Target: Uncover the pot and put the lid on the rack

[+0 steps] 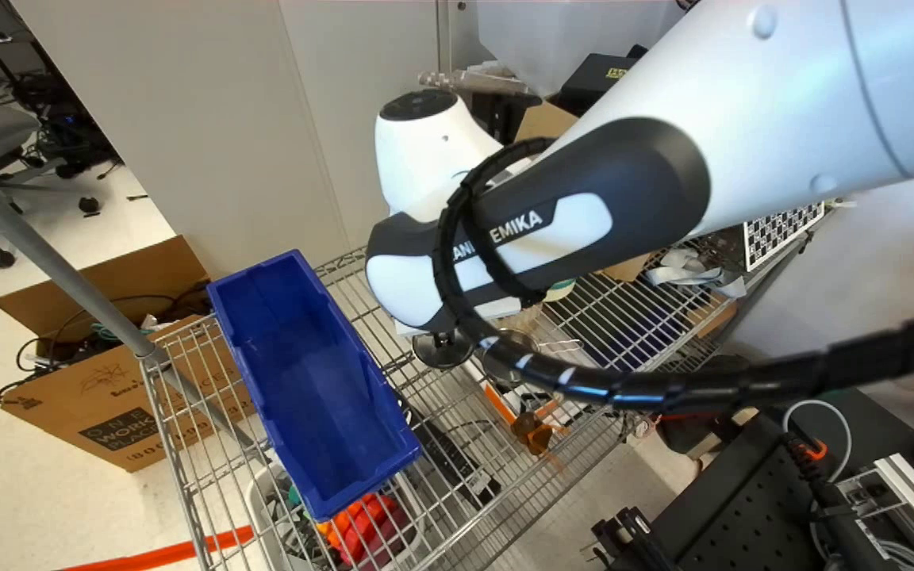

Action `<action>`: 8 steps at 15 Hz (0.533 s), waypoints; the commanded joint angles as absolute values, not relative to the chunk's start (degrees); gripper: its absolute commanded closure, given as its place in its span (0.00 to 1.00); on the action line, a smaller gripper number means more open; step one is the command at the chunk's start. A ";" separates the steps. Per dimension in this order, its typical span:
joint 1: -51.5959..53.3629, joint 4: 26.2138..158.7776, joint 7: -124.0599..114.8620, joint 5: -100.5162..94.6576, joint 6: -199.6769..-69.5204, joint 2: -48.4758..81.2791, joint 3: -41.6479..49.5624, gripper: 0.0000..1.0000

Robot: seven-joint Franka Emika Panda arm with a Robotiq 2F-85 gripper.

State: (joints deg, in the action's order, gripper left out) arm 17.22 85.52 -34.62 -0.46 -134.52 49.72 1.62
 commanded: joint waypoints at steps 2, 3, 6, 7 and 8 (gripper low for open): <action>18.94 76.91 -35.57 -0.44 -133.25 56.75 2.01 0.95; 19.08 75.92 -35.52 -0.31 -133.32 57.75 1.96 0.95; 19.18 73.44 -35.21 0.14 -133.35 59.98 1.70 0.95; 19.17 72.72 -35.23 0.28 -133.27 60.57 1.65 0.95; 19.06 72.05 -35.20 0.47 -132.88 61.02 1.56 0.95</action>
